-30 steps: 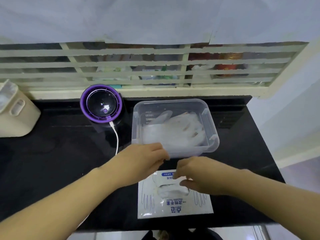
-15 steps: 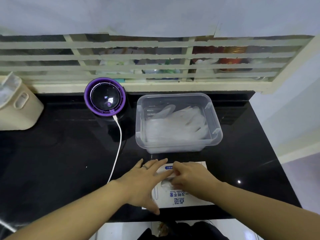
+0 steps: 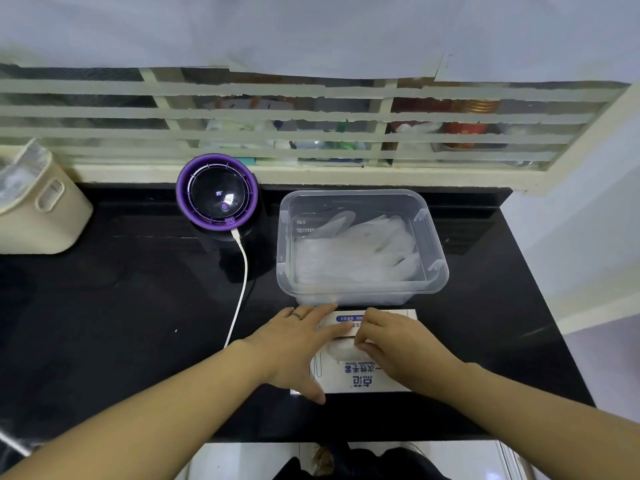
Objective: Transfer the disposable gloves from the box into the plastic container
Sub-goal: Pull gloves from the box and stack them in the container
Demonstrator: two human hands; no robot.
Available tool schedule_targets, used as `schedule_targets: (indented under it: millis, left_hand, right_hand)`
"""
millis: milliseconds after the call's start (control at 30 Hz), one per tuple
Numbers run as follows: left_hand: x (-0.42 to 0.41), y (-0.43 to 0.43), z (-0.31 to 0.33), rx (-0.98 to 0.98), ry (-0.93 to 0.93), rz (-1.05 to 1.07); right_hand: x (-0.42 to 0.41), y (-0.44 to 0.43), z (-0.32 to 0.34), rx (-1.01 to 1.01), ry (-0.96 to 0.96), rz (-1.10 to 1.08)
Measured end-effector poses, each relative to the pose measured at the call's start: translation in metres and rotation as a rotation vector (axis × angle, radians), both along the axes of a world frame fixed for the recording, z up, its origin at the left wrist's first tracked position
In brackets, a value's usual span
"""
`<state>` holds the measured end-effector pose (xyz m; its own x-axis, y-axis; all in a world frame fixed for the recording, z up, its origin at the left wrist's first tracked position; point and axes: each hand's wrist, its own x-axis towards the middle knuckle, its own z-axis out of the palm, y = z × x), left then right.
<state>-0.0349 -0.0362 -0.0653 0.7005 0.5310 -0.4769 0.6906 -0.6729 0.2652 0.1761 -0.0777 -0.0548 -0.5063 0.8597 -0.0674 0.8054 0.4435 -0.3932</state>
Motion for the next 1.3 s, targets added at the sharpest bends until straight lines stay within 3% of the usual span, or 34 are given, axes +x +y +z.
schedule_targets:
  millis: [233,400,600,733,800,933,1100,1300]
  left_hand:
    - [0.0,-0.001,-0.003,0.005,-0.003,0.023]
    - [-0.001,0.0,-0.002,0.005,0.011,0.018]
    - [0.003,0.0,-0.001,-0.007,0.017,0.024]
    - [0.004,0.0,-0.002,-0.004,0.016,0.028]
    - [0.004,0.0,-0.002,-0.008,0.02,0.026]
    - [0.002,0.001,0.001,-0.012,0.039,0.041]
    - [0.001,-0.001,0.002,0.028,0.059,0.026]
    - [0.005,-0.001,0.008,0.03,0.109,0.008]
  right_hand:
    - [-0.026,-0.003,-0.015,0.055,0.07,-0.15]
    - [-0.017,-0.008,-0.003,0.054,0.151,-0.131]
    - [-0.009,-0.015,-0.003,-0.074,0.199,-0.246]
    - [-0.025,-0.005,-0.006,0.046,0.104,-0.138]
    - [-0.026,-0.004,-0.003,-0.004,0.107,-0.158]
    - [-0.016,-0.011,0.007,-0.071,0.214,-0.239]
    - [0.014,-0.019,0.018,-0.151,0.508,-0.583]
    - [-0.006,0.001,0.051,-0.165,0.655,-0.61]
